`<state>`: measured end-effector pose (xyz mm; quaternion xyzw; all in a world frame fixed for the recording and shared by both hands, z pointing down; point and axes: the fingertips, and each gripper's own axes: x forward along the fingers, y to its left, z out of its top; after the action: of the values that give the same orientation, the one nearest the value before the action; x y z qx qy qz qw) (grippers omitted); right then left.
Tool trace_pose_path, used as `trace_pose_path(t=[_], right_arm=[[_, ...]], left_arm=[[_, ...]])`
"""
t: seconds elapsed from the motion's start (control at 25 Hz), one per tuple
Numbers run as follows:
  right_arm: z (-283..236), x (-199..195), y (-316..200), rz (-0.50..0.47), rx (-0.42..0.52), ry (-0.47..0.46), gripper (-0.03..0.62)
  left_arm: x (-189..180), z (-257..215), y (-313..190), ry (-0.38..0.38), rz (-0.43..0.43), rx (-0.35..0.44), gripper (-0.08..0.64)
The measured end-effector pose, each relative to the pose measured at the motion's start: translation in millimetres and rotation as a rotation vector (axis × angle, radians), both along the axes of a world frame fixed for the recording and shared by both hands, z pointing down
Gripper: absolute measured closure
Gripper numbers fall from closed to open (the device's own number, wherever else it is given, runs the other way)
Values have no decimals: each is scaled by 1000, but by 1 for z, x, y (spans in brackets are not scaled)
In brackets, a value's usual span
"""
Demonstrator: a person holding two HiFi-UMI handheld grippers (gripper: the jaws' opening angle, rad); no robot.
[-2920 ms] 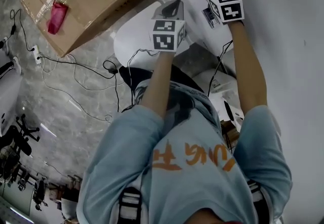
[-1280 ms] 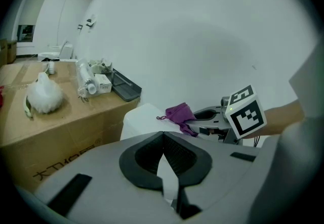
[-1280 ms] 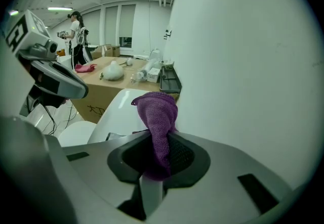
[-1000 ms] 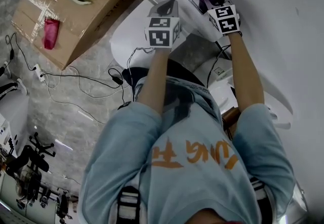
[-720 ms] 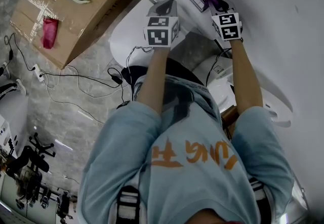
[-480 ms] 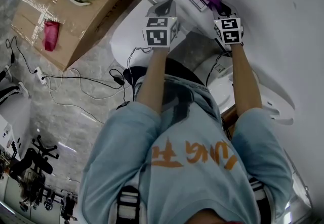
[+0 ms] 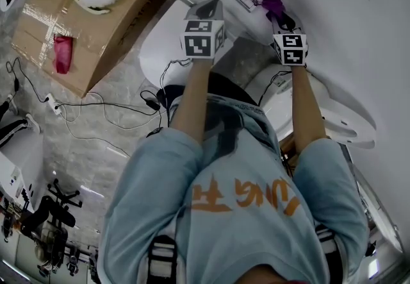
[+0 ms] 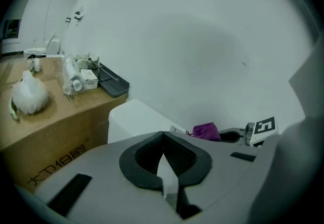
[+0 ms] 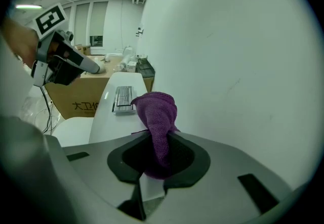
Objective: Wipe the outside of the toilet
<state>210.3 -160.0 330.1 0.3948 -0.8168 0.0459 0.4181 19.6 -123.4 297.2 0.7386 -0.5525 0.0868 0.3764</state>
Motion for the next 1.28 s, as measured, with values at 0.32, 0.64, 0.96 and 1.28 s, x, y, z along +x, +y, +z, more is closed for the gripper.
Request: trace_pose_path(t=[0.32,0.64,0.96,1.28], right_arm=[[-3,25,37,92,-49,30,509],[-41,12,44,183,-44,-155,509],[-98,-122,-4,-38,28,-324,508],[-93,-240,-36,-302,10,-272,508]], left_arm=[[-24,0,5,7,-18,-17,537],[-43,-3,7,8,-58,-10,537],[-71,0,11,23,-122,-8,537],[-110,-1,23,21,-219,-6,537]])
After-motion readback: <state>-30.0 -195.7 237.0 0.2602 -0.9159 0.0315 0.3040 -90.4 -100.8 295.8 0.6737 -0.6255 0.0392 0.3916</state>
